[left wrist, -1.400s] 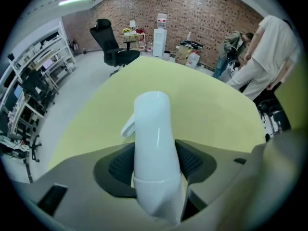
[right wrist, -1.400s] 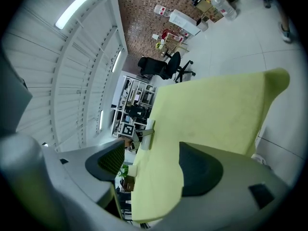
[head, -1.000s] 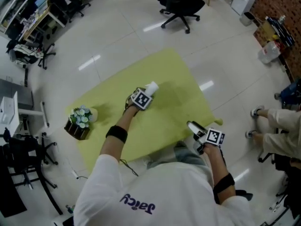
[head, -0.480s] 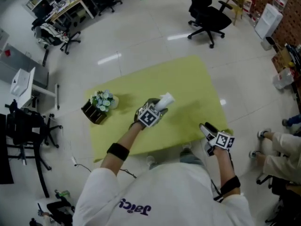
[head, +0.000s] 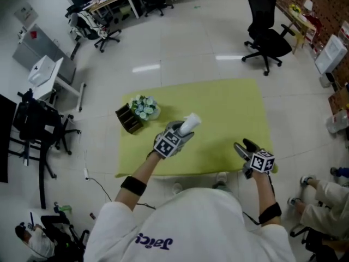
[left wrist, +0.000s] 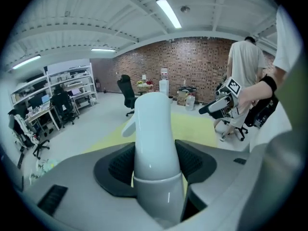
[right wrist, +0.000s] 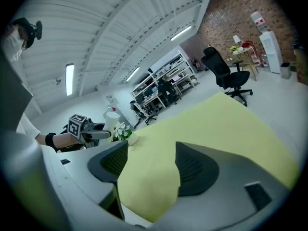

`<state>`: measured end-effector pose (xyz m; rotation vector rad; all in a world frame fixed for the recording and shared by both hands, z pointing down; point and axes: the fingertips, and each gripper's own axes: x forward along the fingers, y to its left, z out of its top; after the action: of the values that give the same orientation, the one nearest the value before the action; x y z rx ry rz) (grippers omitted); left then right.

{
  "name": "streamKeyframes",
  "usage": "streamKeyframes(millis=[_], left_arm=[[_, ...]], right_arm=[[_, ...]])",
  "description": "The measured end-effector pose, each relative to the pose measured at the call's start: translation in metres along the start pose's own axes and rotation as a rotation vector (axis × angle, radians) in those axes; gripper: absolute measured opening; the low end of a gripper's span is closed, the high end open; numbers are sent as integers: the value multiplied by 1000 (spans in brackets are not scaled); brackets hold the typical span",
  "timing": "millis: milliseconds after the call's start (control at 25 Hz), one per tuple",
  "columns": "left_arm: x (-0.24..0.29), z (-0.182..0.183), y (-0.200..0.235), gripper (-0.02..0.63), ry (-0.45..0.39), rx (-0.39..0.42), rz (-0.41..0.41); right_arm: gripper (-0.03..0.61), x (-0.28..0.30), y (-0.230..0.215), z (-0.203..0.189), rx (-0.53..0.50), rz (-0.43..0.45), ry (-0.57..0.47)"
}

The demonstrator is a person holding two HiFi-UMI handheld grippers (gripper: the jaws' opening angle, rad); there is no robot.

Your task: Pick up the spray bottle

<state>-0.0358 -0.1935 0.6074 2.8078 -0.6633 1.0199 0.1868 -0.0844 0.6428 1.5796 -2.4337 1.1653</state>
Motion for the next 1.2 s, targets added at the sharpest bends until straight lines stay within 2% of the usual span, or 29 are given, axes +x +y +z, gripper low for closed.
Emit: streamKeyframes(millis=[240,520,680,760,960,1200], left_arm=[[-53,-29,30,261,-32,-77,104],[-113,-49,55,261,-68,-73,220],[-148,-53,71,261,-124,-76,310],[-163,-56,83,261,-149,-99,364],[-191,-56,106,261,-229,-159,480],[-211,-41,105,261,-380,-172,566]], right_arm=[[321,29,23,17,-57,43,24],[321,55,50,43,-341,55,93],[321,63,67,61,-526,43,102],[321,66,75,73,-572,30,73],[322,72,98,103,-602,-17,-78],[322,70,127,122,-585,-54,-264]])
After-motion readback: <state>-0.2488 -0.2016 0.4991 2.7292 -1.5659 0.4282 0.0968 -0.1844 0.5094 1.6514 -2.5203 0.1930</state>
